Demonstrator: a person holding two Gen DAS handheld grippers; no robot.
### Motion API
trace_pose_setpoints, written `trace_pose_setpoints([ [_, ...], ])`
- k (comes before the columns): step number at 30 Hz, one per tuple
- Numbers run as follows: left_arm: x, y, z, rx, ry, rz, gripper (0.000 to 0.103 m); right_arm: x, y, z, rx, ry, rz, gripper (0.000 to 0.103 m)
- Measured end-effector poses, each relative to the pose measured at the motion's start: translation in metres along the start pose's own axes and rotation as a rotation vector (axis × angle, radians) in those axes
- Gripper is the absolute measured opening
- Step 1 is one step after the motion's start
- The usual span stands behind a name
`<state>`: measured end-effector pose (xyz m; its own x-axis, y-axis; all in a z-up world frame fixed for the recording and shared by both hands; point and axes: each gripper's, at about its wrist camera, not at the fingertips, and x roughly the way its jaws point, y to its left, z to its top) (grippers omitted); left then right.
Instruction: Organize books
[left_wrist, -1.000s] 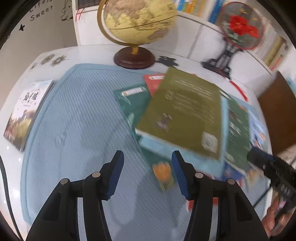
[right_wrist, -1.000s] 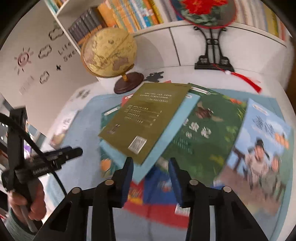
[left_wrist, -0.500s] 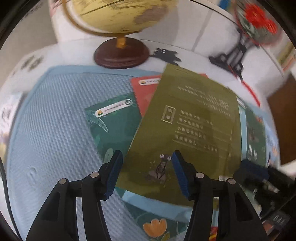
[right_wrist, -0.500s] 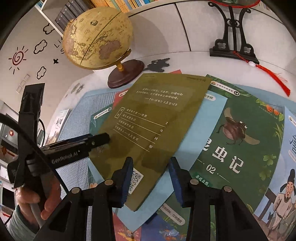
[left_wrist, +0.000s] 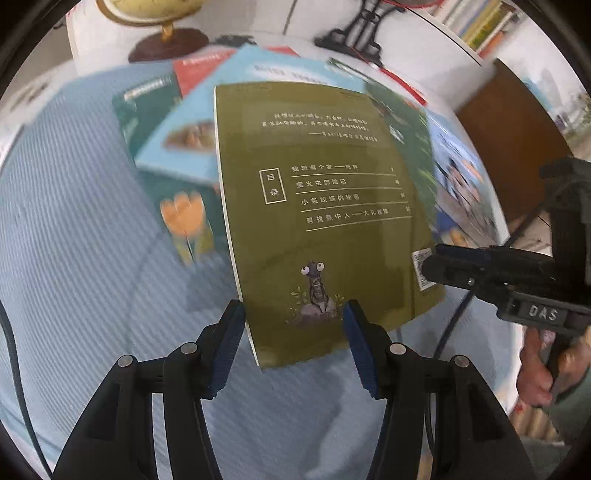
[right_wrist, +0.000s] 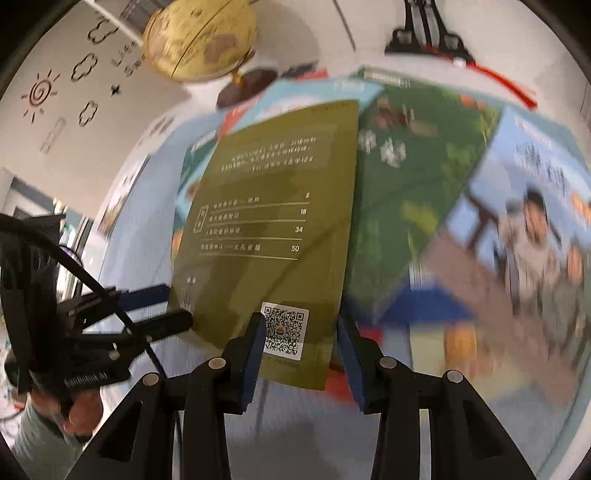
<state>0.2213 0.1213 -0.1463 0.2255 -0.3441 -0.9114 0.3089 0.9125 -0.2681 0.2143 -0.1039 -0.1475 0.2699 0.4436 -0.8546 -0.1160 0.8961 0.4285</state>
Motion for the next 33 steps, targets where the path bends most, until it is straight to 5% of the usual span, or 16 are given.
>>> trace_pose_setpoints([
  [7, 0.002, 0.01, 0.006, -0.116, -0.066, 0.003, 0.052, 0.006, -0.014, 0.006, 0.073, -0.063, 0.0, 0.041],
  [13, 0.014, -0.005, 0.0, -0.096, -0.035, 0.032, 0.052, 0.003, -0.001, -0.01, 0.025, -0.037, -0.026, 0.048],
  [19, 0.014, -0.019, -0.042, -0.079, 0.007, -0.013, 0.052, -0.008, -0.027, -0.053, 0.092, 0.051, 0.172, 0.048],
  [25, 0.007, -0.009, -0.053, -0.123, 0.01, -0.055, 0.052, -0.041, -0.024, -0.058, 0.131, -0.032, 0.44, 0.05],
  [27, 0.005, -0.002, -0.054, -0.156, 0.019, -0.114, 0.052, -0.058, -0.004, -0.048, 0.084, -0.053, 0.55, 0.05],
  [33, -0.029, 0.02, -0.065, -0.241, -0.075, -0.103, 0.052, -0.073, 0.089, -0.017, -0.146, -0.081, 0.56, 0.05],
])
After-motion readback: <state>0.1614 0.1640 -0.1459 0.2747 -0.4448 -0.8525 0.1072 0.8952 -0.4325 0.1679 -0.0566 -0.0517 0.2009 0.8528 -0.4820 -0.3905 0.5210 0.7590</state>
